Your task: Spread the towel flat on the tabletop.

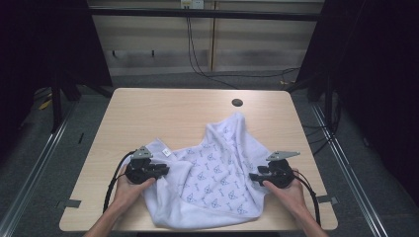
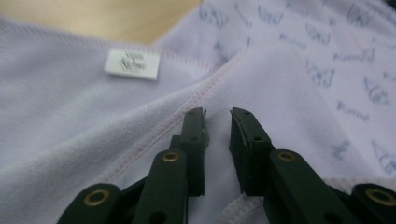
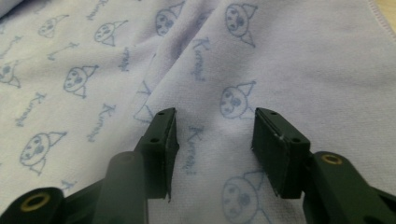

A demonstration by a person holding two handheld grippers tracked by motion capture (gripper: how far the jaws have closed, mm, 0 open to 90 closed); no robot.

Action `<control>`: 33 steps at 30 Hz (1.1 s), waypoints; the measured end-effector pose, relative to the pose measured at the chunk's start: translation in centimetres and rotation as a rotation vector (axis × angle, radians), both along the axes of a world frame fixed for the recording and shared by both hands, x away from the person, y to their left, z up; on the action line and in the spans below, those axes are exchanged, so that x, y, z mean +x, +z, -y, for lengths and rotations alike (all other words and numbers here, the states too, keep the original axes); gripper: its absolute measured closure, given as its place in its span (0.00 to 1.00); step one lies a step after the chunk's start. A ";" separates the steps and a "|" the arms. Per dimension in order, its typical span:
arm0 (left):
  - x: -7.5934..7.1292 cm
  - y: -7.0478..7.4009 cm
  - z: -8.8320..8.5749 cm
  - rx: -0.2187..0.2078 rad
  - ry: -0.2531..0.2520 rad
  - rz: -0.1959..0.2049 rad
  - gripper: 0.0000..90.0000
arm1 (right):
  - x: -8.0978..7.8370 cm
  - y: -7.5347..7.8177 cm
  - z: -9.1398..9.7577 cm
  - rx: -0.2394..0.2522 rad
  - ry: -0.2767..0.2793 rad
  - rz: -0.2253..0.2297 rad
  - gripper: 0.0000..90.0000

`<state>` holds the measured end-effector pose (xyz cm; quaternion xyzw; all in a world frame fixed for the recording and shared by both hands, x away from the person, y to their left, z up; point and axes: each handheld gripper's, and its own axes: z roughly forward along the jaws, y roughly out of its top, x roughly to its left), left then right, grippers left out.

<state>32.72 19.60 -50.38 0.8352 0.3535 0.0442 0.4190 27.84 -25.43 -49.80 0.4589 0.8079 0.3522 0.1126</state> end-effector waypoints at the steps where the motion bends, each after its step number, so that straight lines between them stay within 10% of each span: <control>1: -0.1 0.1 -0.1 0.004 0.008 -0.011 0.89 | 0.1 0.0 0.1 -0.004 0.000 0.004 0.62; 10: -3.1 0.6 -1.3 0.088 -0.003 0.029 1.00 | 2.5 -0.1 2.8 -0.039 -0.101 0.027 0.67; 17: -5.3 1.5 -2.7 -0.071 -0.054 -0.028 1.00 | 4.4 -0.3 3.6 -0.064 -0.151 0.050 0.92; 22: -4.8 2.1 -3.8 -0.133 -0.009 0.003 0.97 | 5.8 -0.4 3.3 -0.078 -0.208 0.064 0.84; 25: -4.3 1.9 -4.1 -0.130 0.020 0.000 0.93 | 5.3 0.1 2.9 -0.053 -0.175 0.077 0.81; 29: -3.4 1.5 -5.1 -0.130 0.083 0.018 0.88 | 2.9 2.1 0.3 0.099 -0.035 0.114 0.81; 33: -3.3 1.4 -5.6 -0.117 0.120 0.019 0.89 | 1.4 2.5 -2.1 0.096 0.073 0.104 0.76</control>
